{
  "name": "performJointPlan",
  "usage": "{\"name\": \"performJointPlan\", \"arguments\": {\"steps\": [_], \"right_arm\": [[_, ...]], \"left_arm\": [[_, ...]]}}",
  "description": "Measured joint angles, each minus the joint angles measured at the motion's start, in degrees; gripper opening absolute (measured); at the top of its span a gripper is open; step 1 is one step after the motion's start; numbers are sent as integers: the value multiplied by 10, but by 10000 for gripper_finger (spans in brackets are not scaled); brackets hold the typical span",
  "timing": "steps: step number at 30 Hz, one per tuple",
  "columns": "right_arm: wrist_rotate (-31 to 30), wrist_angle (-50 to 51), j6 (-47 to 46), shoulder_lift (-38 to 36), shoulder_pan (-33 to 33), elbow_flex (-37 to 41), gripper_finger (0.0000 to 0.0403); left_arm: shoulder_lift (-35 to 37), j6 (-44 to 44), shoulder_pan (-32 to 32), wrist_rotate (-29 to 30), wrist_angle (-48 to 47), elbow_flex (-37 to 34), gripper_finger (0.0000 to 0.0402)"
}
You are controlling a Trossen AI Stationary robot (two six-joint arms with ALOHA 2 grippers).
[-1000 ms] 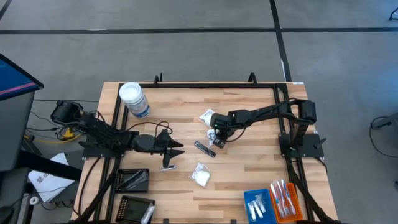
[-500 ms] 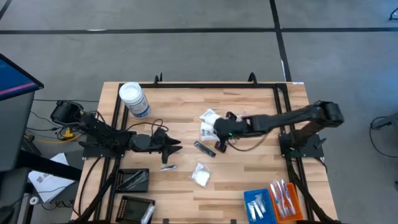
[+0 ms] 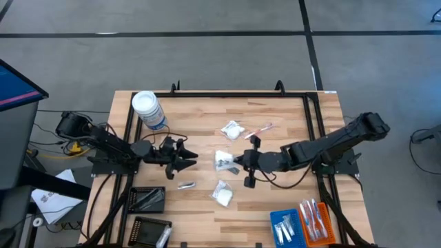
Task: Pick & Place Travel size toiletries
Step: Put the vanity pack into the bottom black bin
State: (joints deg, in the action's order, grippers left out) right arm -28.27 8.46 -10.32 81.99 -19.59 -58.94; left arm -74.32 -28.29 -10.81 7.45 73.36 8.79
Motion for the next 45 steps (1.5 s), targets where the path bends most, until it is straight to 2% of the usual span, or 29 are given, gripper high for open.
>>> {"name": "performJointPlan", "arguments": {"steps": [11,20,26,39,45], "right_arm": [[18,-85,38,37,14,0,0],[50,-129,48,37,17,-1,0],[59,-141,49,37,33,-1,0],[58,-118,42,36,43,-1,0],[58,-107,28,36,42,-1,0]], "left_arm": [[-8,9,22,-64,-7,48,163],[-9,2,36,-54,-18,49,221],[-18,8,44,-76,-18,72,251],[-43,24,44,-90,-17,96,240],[-43,24,44,-94,-17,96,252]]}}
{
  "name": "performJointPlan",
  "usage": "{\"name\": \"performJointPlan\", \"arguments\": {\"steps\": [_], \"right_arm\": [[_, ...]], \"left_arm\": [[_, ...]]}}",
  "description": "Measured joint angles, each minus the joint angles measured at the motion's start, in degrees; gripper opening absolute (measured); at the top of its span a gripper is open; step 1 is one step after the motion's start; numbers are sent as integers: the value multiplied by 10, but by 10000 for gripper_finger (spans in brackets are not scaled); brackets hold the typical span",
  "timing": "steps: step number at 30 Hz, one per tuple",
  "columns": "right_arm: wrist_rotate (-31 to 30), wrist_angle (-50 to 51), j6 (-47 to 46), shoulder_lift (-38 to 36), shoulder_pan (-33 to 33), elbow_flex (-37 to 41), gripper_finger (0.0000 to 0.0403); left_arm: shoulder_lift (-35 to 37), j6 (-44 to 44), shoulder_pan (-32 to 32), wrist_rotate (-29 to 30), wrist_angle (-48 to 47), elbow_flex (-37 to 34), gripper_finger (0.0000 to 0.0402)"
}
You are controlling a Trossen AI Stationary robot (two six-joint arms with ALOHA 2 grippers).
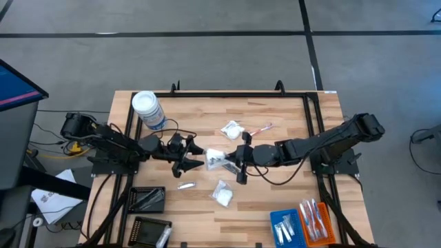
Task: Pick & Place Travel size toiletries
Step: Put the vanity pack into the bottom black bin
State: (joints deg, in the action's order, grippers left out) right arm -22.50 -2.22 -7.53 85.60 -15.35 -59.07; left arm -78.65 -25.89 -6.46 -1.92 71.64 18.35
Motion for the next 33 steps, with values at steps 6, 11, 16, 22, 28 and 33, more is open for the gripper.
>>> {"name": "performJointPlan", "arguments": {"steps": [6,11,16,22,28,33], "right_arm": [[0,-6,0,0,3,0,0],[0,-6,0,0,7,0,0],[0,-8,0,0,9,0,0],[0,-8,0,0,9,0,0],[0,-8,0,0,9,0,0],[0,-8,0,0,9,0,0]], "left_arm": [[0,13,0,4,0,11,249],[0,20,0,4,-6,21,230],[0,21,3,7,-19,22,211],[0,30,6,15,-21,23,180],[0,32,6,15,-21,23,127],[0,32,6,15,-23,23,50]]}}
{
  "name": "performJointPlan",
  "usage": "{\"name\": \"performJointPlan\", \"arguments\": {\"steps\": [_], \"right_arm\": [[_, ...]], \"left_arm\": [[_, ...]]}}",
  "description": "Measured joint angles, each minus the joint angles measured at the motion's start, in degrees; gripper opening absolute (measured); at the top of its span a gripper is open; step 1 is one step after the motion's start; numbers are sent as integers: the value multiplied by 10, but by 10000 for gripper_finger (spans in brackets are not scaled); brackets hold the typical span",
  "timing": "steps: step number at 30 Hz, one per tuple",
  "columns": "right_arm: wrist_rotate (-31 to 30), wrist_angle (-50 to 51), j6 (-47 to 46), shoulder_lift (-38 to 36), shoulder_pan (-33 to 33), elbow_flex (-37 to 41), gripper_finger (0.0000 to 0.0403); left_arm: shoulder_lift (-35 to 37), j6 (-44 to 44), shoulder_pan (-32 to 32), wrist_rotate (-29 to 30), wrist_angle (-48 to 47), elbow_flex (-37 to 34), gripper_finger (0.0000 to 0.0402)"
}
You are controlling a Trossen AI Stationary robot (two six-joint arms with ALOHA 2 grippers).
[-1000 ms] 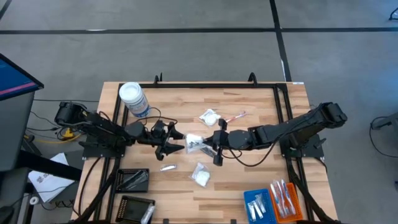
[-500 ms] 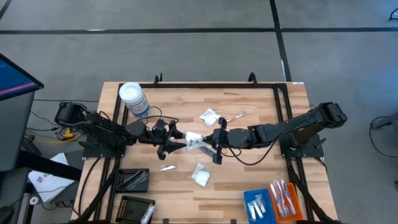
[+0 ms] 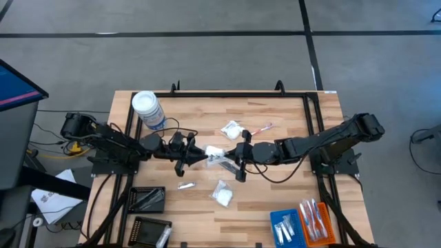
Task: Pick & Place Travel size toiletries
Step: Put the vanity pack into the bottom black bin
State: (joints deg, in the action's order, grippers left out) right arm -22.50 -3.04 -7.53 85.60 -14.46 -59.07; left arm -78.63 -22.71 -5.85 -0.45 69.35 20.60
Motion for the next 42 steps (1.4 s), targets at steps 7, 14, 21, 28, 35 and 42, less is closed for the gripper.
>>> {"name": "performJointPlan", "arguments": {"steps": [7,14,21,28,35,42], "right_arm": [[0,5,-9,0,1,0,19],[0,29,-22,-6,3,-17,136],[0,152,34,-6,3,-109,249],[0,208,72,-6,15,-184,276],[-3,196,96,-6,68,-215,276],[-2,215,96,0,136,-212,276]], "left_arm": [[0,-13,-3,0,-10,0,3],[4,-104,-19,2,-20,0,1],[110,-219,-97,96,-252,1,1],[250,-305,-244,289,-616,111,0],[210,-508,-368,376,-913,299,0],[79,-759,-423,283,-1195,505,0]]}}
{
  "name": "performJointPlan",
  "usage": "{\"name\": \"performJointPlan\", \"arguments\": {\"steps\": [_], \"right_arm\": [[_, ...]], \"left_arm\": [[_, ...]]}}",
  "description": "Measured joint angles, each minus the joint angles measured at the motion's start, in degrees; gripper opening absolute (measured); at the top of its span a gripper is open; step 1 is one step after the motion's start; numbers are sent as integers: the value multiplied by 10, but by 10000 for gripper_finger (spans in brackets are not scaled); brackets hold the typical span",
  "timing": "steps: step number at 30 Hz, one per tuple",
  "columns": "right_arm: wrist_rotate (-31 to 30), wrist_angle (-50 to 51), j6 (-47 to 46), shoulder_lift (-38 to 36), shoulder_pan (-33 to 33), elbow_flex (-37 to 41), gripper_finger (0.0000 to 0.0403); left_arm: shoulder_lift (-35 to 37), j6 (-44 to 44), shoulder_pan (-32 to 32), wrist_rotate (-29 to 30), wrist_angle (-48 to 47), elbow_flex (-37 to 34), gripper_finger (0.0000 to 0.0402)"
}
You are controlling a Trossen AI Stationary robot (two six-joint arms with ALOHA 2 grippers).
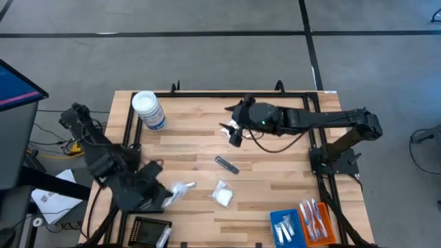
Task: Pick & Place Travel size toiletries
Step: Put the vanity pack into the bottom black bin
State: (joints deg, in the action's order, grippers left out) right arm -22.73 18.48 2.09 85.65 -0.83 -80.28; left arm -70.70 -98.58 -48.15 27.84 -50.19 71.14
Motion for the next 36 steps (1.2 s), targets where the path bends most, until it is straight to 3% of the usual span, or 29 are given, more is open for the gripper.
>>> {"name": "performJointPlan", "arguments": {"steps": [6,13,19,26,36], "right_arm": [[2,10,-1,-1,36,0,276],[4,8,14,0,52,0,276],[12,-42,46,0,52,0,276],[97,-88,76,0,52,0,276],[107,-91,86,0,60,0,276]], "left_arm": [[-126,-156,-38,-111,-111,139,0],[-248,-306,-102,-181,-114,182,0],[-284,-319,-116,-183,-122,191,0],[-283,-325,-111,-207,-187,191,0],[-300,-326,-96,-236,-199,191,0]]}}
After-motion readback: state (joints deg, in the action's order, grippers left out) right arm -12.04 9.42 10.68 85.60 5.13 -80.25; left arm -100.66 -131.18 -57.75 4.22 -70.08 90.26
